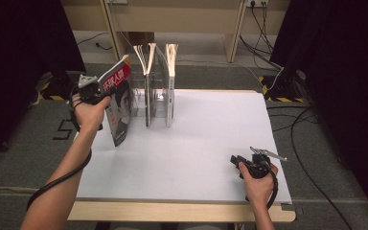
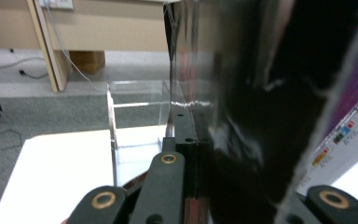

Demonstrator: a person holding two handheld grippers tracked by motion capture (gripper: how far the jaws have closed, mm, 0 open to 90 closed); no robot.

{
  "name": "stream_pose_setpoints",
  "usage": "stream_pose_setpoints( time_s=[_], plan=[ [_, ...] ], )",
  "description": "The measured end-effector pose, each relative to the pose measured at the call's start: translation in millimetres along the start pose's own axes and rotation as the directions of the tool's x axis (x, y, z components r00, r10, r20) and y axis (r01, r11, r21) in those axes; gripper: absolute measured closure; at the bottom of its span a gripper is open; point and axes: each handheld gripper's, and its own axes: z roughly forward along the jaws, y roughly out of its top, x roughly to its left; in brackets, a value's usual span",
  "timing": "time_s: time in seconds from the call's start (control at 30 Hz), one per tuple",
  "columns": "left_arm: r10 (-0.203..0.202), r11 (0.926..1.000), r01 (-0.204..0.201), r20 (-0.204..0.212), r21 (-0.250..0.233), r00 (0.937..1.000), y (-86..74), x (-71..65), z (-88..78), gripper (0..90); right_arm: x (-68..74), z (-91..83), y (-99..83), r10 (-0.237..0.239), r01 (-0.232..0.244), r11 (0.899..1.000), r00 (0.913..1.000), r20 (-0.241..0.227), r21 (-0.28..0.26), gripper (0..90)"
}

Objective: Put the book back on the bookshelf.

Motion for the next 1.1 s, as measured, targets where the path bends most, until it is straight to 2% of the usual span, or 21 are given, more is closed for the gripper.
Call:
stream_pose_setpoints(
  time_s=[0.07, 0.13, 0.43, 0.6, 0.7, 0.73, 0.87, 1.1],
  plan=[
    [0.002, 0.9997, -0.002, -0.002, -0.024, 1.0, 1.9, -0.6, -0.8, 86.7, -0.1, -0.6, -0.1, 0.014, -0.014, 1.0, 0.9999, 0.001, 0.004, 66.2],
    [0.014, 0.9993, -0.014, -0.001, -0.035, 0.9999, 3.6, -0.6, -0.4, 86.6, -1.4, -0.8, 0.1, 0.003, -0.003, 1.0, 1.0, 0.0, 0.002, 66.3],
    [0.01, 0.9966, -0.011, -0.011, -0.082, 0.9999, 8.1, 2.9, 5.2, 86.6, -0.5, -2.2, 0.4, 0.019, -0.019, 1.0, 0.9998, 0.001, 0.001, 66.3],
    [0.017, 0.992, -0.021, -0.035, -0.124, 0.9992, 12.6, 3.1, 8.7, 86.7, -2.6, -2.6, 0.6, 0.008, -0.008, 1.0, 1.0, 0.005, -0.003, 66.4],
    [0.014, 0.9894, -0.02, -0.042, -0.144, 0.999, 15.0, 2.4, 11.7, 86.7, -2.4, -2.7, 0.5, 0.019, -0.019, 1.0, 0.9998, 0.003, 0.001, 66.4],
    [0.014, 0.9894, -0.02, -0.042, -0.144, 0.999, 15.0, 2.4, 11.7, 86.6, -3.5, -2.4, 0.7, -0.002, 0.002, 1.0, 1.0, 0.007, -0.003, 66.4],
    [0.016, 0.9808, -0.027, -0.06, -0.193, 0.998, 13.8, -0.6, 16.8, 86.6, -3.8, -2.7, 0.7, -0.001, 0.001, 1.0, 1.0, 0.009, -0.001, 66.4],
    [-0.004, 0.9754, -0.015, -0.087, -0.22, 0.9962, 11.2, 1.4, 28.4, 86.5, -4.6, -3.3, 1.0, 0.011, -0.011, 1.0, 0.9999, 0.006, -0.003, 66.4]
  ],
)
